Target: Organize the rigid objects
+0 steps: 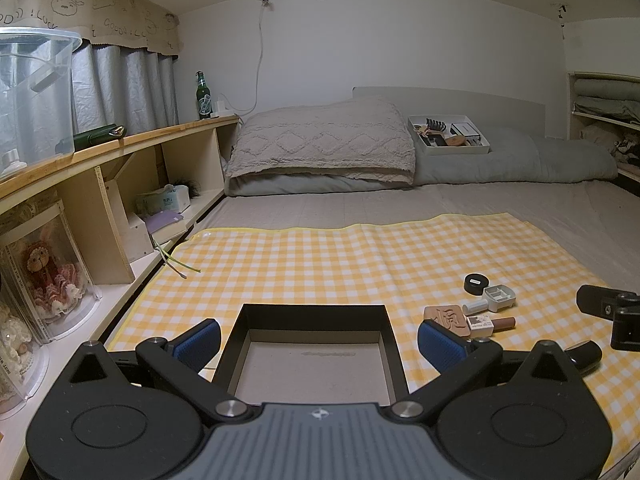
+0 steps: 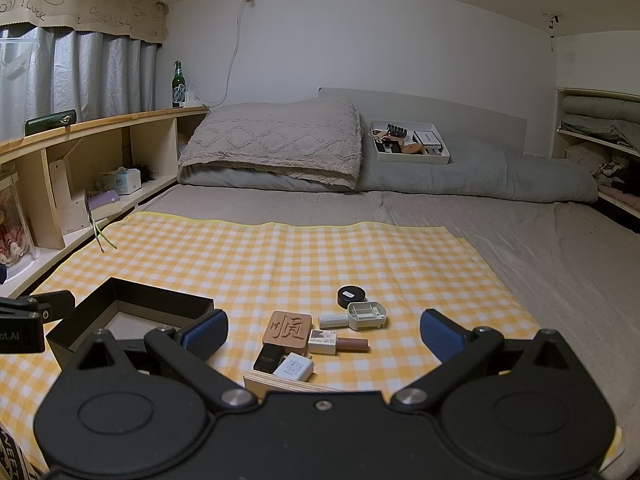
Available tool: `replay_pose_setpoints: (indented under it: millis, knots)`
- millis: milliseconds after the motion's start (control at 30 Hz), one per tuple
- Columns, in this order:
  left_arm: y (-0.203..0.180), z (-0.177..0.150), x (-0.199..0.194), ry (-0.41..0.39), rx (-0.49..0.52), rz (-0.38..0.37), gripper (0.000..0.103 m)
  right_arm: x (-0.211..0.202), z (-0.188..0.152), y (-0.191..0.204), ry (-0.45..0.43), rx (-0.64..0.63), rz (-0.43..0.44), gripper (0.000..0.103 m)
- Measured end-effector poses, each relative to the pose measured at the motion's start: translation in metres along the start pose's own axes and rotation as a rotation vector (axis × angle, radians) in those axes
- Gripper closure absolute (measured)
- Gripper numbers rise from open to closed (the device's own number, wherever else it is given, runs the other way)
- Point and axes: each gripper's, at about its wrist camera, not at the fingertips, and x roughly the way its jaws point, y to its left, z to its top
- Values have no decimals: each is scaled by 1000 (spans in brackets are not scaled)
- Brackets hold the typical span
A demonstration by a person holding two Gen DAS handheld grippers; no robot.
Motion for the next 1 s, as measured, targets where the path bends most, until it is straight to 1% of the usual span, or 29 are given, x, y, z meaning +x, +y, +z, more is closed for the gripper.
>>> replay_pose_setpoints:
  millis: [1000]
  knots:
    - [-1,1,1,-6,-3,5,0,1,0,-1,-4,3,2,0]
